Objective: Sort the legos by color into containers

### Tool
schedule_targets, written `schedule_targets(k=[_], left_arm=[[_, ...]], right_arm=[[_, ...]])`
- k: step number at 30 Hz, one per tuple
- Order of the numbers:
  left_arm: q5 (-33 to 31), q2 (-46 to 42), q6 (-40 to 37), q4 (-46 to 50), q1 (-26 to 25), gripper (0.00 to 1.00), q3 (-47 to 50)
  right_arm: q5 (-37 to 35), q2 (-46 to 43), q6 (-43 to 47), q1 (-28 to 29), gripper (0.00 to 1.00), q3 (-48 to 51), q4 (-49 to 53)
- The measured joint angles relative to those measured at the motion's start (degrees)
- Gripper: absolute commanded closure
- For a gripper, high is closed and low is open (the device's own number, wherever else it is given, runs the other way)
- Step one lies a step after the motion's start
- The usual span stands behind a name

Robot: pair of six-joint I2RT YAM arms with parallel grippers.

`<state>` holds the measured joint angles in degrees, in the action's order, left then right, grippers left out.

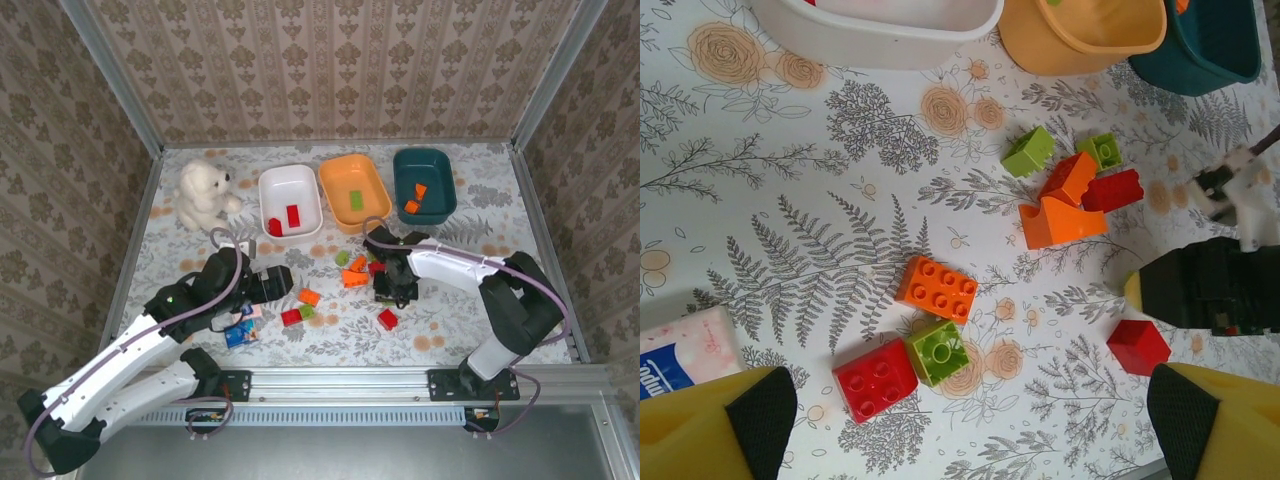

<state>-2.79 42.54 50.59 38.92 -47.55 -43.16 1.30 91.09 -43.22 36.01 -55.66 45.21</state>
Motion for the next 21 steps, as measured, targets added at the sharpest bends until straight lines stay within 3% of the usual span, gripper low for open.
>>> schedule_targets(k=[4,8,13,21], left_arm=[[-0.63,0.15,0.83,0.07,-0.11,0.07,-0.13],[-2.86,1.49,2.29,0.13,-0.11,0.07,-1.53],[-5.68,2.97,3.50,0.50,-0.11,0.07,-3.63],[-7.82,4.70,4.13,1.62,-0.11,0.07,-6.03]], right_arm=[[-4.02,-2.03,3.39,0.13,0.71,-12.28,3.87],[-6.16,1.55,8.33,-2.01,0.72,-28.20,4.90],[-7.50,14.91,12.61,-6.86,0.73,-43.12,4.70],[-8.48,36.33,14.19,-12.28,0.73,-56.74,8.72]])
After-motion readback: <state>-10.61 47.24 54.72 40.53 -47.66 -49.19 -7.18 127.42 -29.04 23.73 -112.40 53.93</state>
